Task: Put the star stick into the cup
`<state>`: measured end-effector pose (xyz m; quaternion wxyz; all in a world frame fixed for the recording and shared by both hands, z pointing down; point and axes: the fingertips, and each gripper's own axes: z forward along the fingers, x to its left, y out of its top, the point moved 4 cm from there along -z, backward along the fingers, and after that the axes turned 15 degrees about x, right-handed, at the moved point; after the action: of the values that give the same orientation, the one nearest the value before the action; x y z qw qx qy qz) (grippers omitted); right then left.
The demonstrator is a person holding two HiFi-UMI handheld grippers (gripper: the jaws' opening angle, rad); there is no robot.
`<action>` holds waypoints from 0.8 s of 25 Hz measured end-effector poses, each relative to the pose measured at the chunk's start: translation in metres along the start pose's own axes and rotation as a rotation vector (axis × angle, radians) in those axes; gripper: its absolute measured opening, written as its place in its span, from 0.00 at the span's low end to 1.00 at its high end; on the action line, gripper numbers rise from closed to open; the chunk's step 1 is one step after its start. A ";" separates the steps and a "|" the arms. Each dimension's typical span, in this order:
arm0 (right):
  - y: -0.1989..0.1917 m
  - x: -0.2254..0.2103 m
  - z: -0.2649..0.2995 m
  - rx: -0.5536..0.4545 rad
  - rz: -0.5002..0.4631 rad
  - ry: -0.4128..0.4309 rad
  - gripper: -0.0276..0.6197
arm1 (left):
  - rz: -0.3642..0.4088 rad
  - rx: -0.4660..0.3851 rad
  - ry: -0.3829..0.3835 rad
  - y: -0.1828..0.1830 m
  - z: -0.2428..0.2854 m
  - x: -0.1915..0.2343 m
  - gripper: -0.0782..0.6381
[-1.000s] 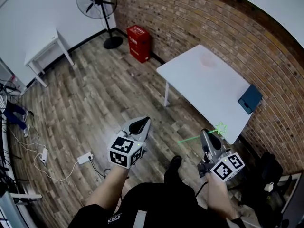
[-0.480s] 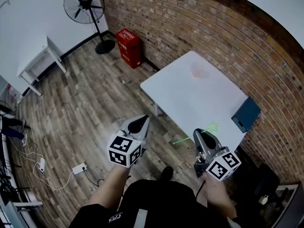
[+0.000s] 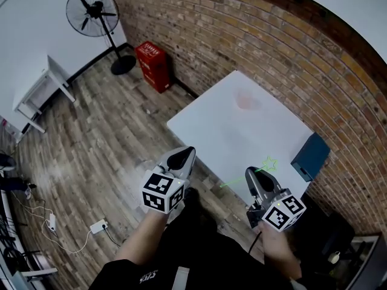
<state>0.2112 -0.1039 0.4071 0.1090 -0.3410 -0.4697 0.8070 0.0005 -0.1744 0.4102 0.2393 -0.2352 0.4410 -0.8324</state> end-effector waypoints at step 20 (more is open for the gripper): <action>0.110 -0.109 0.155 -0.006 0.030 -0.181 0.07 | 0.060 0.057 -0.166 0.093 0.163 0.133 0.12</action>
<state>0.2072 -0.3227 0.4147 0.0530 -0.2738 -0.4749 0.8347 0.0133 -0.4030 0.4369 0.3065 -0.2830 0.4029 -0.8147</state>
